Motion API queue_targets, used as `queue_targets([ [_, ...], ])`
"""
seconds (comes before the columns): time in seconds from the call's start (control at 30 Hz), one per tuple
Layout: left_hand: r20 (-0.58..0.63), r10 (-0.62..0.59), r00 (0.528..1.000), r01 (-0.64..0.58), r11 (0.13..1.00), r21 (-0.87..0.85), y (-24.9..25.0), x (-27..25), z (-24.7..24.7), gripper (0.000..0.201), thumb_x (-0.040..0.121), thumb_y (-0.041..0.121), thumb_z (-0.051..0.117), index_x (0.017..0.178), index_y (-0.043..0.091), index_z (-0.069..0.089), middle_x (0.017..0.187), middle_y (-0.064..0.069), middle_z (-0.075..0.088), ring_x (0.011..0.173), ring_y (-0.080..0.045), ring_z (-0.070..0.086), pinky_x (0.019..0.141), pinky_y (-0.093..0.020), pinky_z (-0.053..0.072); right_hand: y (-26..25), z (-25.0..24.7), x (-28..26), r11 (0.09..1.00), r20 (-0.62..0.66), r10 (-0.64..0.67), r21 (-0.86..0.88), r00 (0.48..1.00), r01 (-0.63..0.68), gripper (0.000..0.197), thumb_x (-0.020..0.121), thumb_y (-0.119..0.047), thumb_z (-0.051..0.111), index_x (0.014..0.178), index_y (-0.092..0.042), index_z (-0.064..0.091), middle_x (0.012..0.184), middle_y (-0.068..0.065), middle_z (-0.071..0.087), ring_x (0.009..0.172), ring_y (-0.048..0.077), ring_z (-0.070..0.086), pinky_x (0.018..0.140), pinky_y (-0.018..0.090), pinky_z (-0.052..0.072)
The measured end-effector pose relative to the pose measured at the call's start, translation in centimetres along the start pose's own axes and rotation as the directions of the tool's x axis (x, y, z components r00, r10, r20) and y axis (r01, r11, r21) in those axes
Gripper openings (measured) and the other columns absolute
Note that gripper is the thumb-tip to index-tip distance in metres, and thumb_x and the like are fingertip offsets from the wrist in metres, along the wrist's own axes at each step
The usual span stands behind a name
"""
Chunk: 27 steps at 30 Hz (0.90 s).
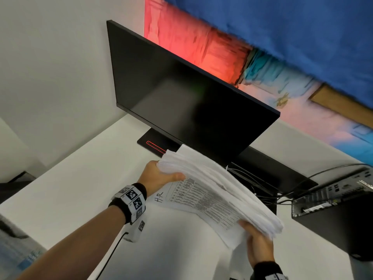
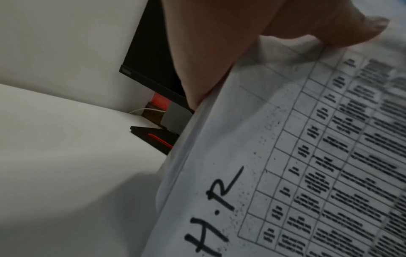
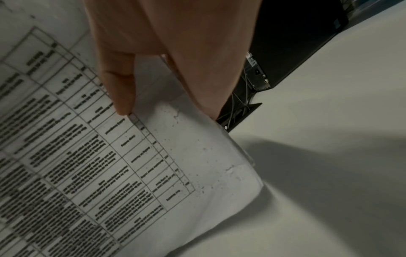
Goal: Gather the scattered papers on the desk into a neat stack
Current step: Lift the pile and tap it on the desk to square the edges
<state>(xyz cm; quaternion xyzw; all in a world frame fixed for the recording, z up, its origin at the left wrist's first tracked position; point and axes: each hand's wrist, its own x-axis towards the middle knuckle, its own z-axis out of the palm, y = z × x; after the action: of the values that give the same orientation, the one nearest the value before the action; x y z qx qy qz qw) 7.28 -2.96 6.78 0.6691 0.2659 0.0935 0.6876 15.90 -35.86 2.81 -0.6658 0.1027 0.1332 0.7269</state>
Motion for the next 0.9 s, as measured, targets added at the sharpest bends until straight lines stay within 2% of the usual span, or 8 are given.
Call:
queue_targets([
  [0.07,0.016,0.041,0.999,-0.041,0.999,-0.020,0.5,0.0,-0.3,0.045,0.064,0.021,0.092,0.105,0.014,0.075,0.097,0.000,0.081,0.091,-0.009,0.077,0.073,-0.017,0.059,-0.9,-0.2,0.0,1.000,-0.002,-0.007,-0.007,1.000,0.007,0.057,0.061,-0.004,0.081,0.117,-0.005,0.069,0.112,0.010,0.076,0.096,0.021,0.071,0.071,0.018,0.060],
  [0.17,0.005,0.058,0.998,-0.058,0.998,-0.019,0.4,0.0,-0.1,0.052,0.065,0.016,0.092,0.112,0.017,0.069,0.101,0.000,0.079,0.094,-0.012,0.075,0.072,-0.020,0.060,-1.5,0.1,0.0,0.997,-0.006,-0.027,-0.068,1.000,0.026,0.038,0.077,0.014,0.069,0.109,-0.005,0.071,0.110,0.011,0.077,0.086,0.017,0.073,0.079,0.028,0.058],
  [0.33,-0.094,-0.025,0.995,0.016,0.995,-0.094,0.0,-0.4,1.4,0.030,0.069,0.017,0.090,0.092,0.021,0.072,0.086,0.002,0.078,0.090,-0.018,0.076,0.064,-0.024,0.061,-1.0,1.8,-0.1,0.980,-0.089,-0.083,-0.191,0.993,0.065,0.044,0.076,0.009,0.072,0.119,-0.001,0.068,0.109,0.015,0.071,0.108,0.035,0.065,0.094,0.041,0.049],
  [0.5,-0.210,0.102,0.972,-0.129,0.985,-0.115,1.6,0.2,0.4,0.039,0.070,0.022,0.089,0.103,0.019,0.070,0.093,0.004,0.077,0.084,-0.007,0.075,0.067,-0.019,0.059,-2.8,3.0,-0.7,0.959,-0.002,-0.210,-0.197,0.978,0.206,0.044,0.080,0.010,0.071,0.120,-0.008,0.066,0.110,0.008,0.070,0.101,0.017,0.066,0.082,0.022,0.046],
  [0.6,-0.265,0.141,0.954,-0.155,0.987,-0.032,2.4,0.3,-0.1,0.041,0.080,0.030,0.080,0.112,0.014,0.059,0.097,0.004,0.068,0.085,-0.011,0.068,0.069,-0.022,0.056,-2.9,3.2,-0.9,0.936,0.019,-0.273,-0.226,0.962,0.270,0.063,0.078,0.016,0.071,0.131,-0.014,0.055,0.118,0.006,0.064,0.106,0.017,0.063,0.081,0.018,0.049],
  [0.67,-0.322,0.122,0.939,-0.145,0.988,-0.047,2.9,0.6,-0.1,0.033,0.086,0.036,0.072,0.104,0.011,0.059,0.088,0.002,0.065,0.075,-0.014,0.064,0.065,-0.026,0.052,-3.2,3.4,-1.2,0.910,0.018,-0.342,-0.245,0.940,0.335,0.081,0.077,0.020,0.071,0.139,-0.024,0.044,0.121,0.000,0.059,0.109,0.008,0.061,0.080,0.012,0.053],
  [0.77,-0.350,0.123,0.929,-0.153,0.986,-0.060,3.8,1.3,0.3,0.035,0.085,0.044,0.071,0.081,0.011,0.058,0.070,-0.001,0.063,0.060,-0.013,0.060,0.059,-0.025,0.051,-3.7,3.7,-1.4,0.771,0.095,-0.517,-0.380,0.851,0.511,0.098,0.074,0.019,0.074,0.153,-0.021,0.032,0.140,0.003,0.048,0.115,-0.013,0.053,0.092,0.004,0.045],
  [0.9,-0.437,0.104,0.893,-0.131,0.991,-0.033,3.7,2.8,0.7,0.022,0.089,0.028,0.068,0.078,0.012,0.057,0.080,0.000,0.062,0.068,-0.012,0.058,0.069,-0.029,0.046,-4.0,4.2,-1.2,0.482,0.299,-0.631,-0.572,0.716,0.664,0.076,0.076,0.006,0.079,0.145,-0.015,0.054,0.149,0.007,0.036,0.123,0.014,0.052,0.099,0.005,0.041],
])
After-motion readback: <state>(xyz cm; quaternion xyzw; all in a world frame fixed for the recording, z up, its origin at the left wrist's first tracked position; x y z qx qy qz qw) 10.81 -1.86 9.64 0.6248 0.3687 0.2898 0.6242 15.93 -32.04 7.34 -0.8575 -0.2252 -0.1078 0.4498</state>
